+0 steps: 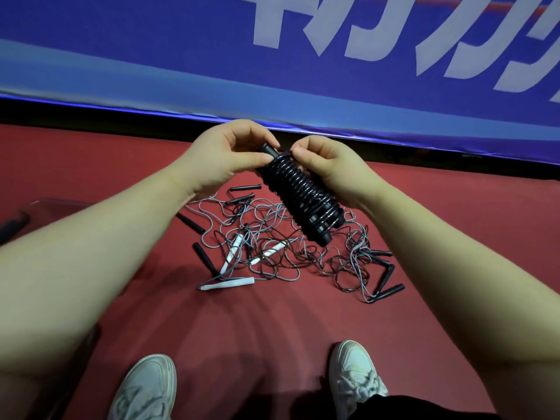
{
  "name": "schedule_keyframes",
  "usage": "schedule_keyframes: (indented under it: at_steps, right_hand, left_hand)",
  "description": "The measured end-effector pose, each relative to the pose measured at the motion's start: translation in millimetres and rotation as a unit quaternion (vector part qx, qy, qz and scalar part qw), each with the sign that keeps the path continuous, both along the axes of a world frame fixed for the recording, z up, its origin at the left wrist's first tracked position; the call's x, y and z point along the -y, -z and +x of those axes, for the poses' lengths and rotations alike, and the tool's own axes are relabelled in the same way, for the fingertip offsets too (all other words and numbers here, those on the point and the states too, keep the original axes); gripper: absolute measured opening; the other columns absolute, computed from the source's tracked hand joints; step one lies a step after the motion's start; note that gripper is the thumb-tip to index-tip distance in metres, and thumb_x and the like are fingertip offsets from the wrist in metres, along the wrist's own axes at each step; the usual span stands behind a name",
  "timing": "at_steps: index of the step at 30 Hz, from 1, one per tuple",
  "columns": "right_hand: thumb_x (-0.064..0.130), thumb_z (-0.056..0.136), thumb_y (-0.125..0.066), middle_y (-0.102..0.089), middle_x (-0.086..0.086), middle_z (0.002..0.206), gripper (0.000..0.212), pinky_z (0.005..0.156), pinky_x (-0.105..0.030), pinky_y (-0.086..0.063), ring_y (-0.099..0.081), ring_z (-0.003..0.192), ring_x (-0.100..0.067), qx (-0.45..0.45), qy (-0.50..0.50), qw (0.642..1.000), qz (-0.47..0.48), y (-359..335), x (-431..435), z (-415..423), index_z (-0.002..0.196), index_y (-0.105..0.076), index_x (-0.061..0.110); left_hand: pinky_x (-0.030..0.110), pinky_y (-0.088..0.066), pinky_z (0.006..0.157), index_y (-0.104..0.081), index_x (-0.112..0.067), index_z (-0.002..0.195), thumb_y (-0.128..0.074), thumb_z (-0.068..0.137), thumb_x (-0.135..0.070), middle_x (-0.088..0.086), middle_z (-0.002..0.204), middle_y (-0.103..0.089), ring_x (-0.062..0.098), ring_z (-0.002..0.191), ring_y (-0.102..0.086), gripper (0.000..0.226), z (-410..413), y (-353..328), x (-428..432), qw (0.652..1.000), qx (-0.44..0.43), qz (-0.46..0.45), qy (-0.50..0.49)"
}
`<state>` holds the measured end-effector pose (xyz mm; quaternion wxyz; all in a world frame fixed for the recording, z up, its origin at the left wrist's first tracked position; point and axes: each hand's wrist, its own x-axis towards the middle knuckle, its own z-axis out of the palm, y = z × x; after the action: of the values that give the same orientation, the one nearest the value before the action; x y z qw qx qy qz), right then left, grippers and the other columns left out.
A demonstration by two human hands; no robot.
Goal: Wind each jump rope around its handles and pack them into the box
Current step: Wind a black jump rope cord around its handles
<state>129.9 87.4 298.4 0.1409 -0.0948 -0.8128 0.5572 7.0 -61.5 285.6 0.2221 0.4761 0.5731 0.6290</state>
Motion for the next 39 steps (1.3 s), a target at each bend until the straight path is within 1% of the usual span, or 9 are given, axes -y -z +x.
schedule_keyframes:
  at_steps: [3, 9, 14, 18, 22, 30, 34, 37, 39]
  right_hand:
    - [0.013, 0.096, -0.05, -0.051, 0.0, 0.069, 0.02, 0.064, -0.029, -0.04, -0.047, 0.064, -0.018, -0.036, 0.059, 0.997, -0.033, 2.6, 4.8, -5.6, 0.077, -0.055, 0.016]
    - [0.017, 0.095, -0.054, -0.055, 0.003, 0.067, 0.015, 0.05, -0.013, -0.039, -0.048, 0.046, 0.004, -0.088, 0.206, 0.975, 0.006, 0.2, 12.8, -19.3, 0.08, -0.054, 0.014]
    - [0.014, 0.095, -0.052, -0.058, -0.002, 0.076, 0.014, 0.048, -0.019, -0.049, -0.057, 0.051, 0.001, -0.118, 0.239, 0.963, -0.04, -1.7, 10.6, -19.2, 0.081, -0.049, 0.016]
    - [0.016, 0.094, -0.053, -0.063, -0.003, 0.083, 0.016, 0.052, -0.021, -0.05, -0.064, 0.07, -0.011, -0.134, 0.25, 0.959, 0.012, -0.6, 12.4, -15.0, 0.08, -0.049, 0.021]
    - [0.013, 0.095, -0.053, -0.064, -0.01, 0.088, 0.013, 0.053, -0.023, -0.053, -0.067, 0.076, -0.017, -0.16, 0.229, 0.96, -0.005, -1.4, 16.9, -13.4, 0.083, -0.049, 0.019]
    - [0.017, 0.093, -0.056, -0.065, -0.004, 0.087, 0.009, 0.058, -0.027, -0.055, -0.069, 0.08, -0.019, -0.121, 0.173, 0.971, 0.11, -13.5, 22.9, -13.7, 0.086, -0.051, 0.02]
    - [0.021, 0.091, -0.059, -0.063, 0.009, 0.076, 0.003, 0.058, -0.02, -0.045, -0.055, 0.052, -0.007, -0.058, 0.136, 0.951, 0.27, -35.7, 9.2, -7.3, 0.091, -0.056, 0.021]
    - [0.017, 0.092, -0.058, -0.062, 0.008, 0.071, 0.006, 0.05, -0.013, -0.037, -0.043, 0.046, -0.001, -0.016, 0.107, 0.98, 0.169, -49.7, -3.8, 5.4, 0.088, -0.06, 0.02]
    - [0.02, 0.093, -0.057, -0.06, 0.006, 0.07, 0.006, 0.051, -0.016, -0.035, -0.041, 0.046, -0.004, 0.035, 0.081, 0.991, 0.097, -56.1, -7.5, 15.3, 0.09, -0.062, 0.02]
  left_hand:
    - [0.019, -0.051, 0.071, -0.064, -0.019, 0.091, -0.062, 0.083, 0.007, -0.001, 0.086, -0.064, 0.006, 0.078, -0.061, 0.028, 0.0, -1.3, -6.3, 0.997, -0.019, 0.003, -0.077]
    - [0.028, -0.053, 0.067, -0.05, -0.028, 0.086, -0.062, 0.09, -0.015, -0.006, 0.089, -0.055, 0.014, 0.079, -0.059, 0.018, 8.1, -5.4, -23.0, 0.965, 0.012, -0.017, -0.263]
    - [0.031, -0.046, 0.095, -0.055, -0.019, 0.124, -0.065, 0.088, -0.017, -0.003, 0.121, -0.059, 0.013, 0.101, -0.06, 0.037, 23.8, -9.1, -19.1, 0.979, -0.071, -0.119, -0.152]
    - [0.025, -0.045, 0.092, -0.035, -0.015, 0.142, -0.077, 0.075, -0.014, 0.0, 0.135, -0.046, 0.015, 0.103, -0.058, 0.079, 33.4, -9.7, -19.8, 0.977, -0.093, -0.126, -0.143]
    - [0.02, -0.033, 0.1, -0.033, -0.015, 0.143, -0.077, 0.075, -0.013, 0.0, 0.131, -0.034, 0.016, 0.12, -0.046, 0.081, 35.7, -13.7, -21.5, 0.97, -0.139, -0.137, -0.146]
    - [0.017, -0.038, 0.073, -0.03, -0.018, 0.143, -0.068, 0.071, -0.011, 0.004, 0.135, -0.042, 0.012, 0.102, -0.048, 0.082, 26.0, -4.6, -18.0, 0.952, -0.193, -0.139, -0.191]
    - [0.005, -0.04, 0.064, -0.035, -0.023, 0.143, -0.067, 0.07, -0.012, -0.005, 0.118, -0.051, 0.011, 0.093, -0.053, 0.08, 18.5, -2.8, -15.0, 0.964, -0.164, -0.105, -0.178]
    - [-0.003, -0.035, 0.08, -0.028, -0.027, 0.148, -0.066, 0.072, -0.01, -0.004, 0.133, -0.041, 0.004, 0.109, -0.046, 0.087, 14.4, -1.2, -13.2, 0.955, -0.214, -0.133, -0.155]
    - [0.017, -0.041, 0.097, -0.024, -0.033, 0.149, -0.061, 0.068, -0.021, -0.008, 0.14, -0.037, 0.004, 0.119, -0.043, 0.09, 12.9, 0.4, -10.8, 0.928, -0.292, -0.161, -0.163]
